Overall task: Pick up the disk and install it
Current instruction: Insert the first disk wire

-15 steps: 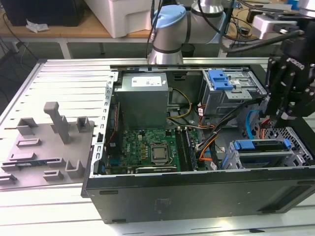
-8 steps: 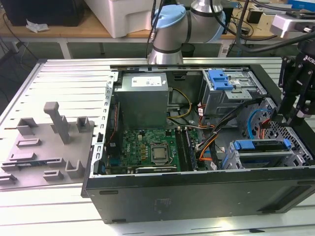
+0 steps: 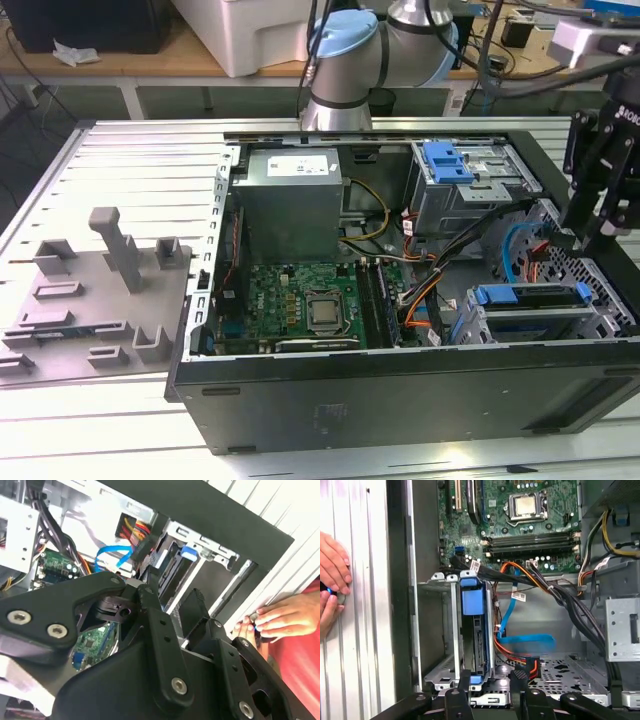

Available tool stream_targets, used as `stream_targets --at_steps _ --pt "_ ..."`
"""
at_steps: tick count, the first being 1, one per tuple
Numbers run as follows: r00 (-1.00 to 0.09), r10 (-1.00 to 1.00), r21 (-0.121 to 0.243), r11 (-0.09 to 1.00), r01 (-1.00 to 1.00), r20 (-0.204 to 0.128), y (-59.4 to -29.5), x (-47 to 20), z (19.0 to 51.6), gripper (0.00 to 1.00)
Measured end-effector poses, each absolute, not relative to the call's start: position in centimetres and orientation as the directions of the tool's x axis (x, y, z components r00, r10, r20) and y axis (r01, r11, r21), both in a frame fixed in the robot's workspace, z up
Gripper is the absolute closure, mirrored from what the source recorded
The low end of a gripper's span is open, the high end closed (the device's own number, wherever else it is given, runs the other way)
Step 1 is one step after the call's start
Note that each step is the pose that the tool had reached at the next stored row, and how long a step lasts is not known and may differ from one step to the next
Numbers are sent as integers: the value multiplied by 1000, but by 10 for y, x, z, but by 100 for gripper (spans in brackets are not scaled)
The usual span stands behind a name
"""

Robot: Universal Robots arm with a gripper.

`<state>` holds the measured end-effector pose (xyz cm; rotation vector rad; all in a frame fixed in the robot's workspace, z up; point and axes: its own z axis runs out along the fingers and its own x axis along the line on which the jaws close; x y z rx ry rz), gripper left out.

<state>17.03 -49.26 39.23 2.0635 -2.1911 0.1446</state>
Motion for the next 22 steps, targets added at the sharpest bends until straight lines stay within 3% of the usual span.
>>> stream_targets --at_steps 12,13,14,22 --pt "-72 -985 18 76 -997 158 -478 180 389 56" --pt "-85 -984 18 89 -996 158 -478 181 388 56" --pt "-98 -983 18 102 -995 158 -478 182 387 64" --pt "-155 -975 18 160 -987 157 -467 184 377 64"
